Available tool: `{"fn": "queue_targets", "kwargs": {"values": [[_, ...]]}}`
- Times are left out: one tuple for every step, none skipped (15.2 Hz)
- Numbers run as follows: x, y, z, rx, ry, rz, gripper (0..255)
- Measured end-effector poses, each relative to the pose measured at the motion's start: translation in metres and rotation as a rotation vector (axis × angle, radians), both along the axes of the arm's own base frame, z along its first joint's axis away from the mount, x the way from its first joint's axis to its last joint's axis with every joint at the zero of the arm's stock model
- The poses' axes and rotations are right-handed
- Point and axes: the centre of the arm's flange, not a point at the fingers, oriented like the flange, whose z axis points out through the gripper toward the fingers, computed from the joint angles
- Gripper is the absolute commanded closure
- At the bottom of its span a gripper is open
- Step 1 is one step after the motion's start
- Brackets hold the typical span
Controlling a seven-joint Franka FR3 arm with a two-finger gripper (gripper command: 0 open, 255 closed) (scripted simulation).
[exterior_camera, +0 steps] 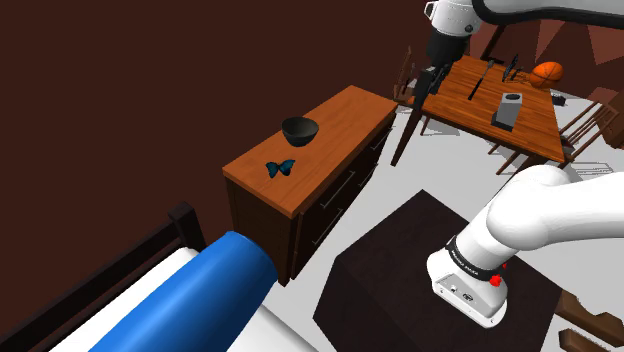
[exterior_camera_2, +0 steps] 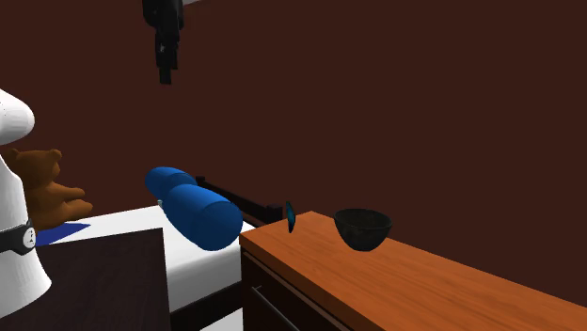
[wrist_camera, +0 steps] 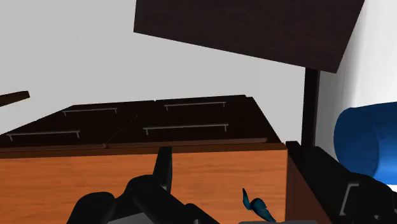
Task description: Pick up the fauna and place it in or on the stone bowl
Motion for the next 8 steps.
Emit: {"fn": "queue_targets", "kwargs": {"values": [[0.0,0.0,0.0,0.0,0.0,0.0,0],[0.004,0.001,-0.005,0.002,0.001,0.006,0],[0.012,-0.001,-0.011,0.004,0.002,0.016,0],[0.019,-0.002,-0.019,0.007,0.003,0.028,0],[0.03,0.001,-0.029,0.01,0.004,0.04,0],[0.036,0.003,-0.038,0.013,0.005,0.053,0],[0.044,0.003,-0.048,0.016,0.006,0.067,0],[0.051,0.002,-0.058,0.019,0.007,0.08,0]]}}
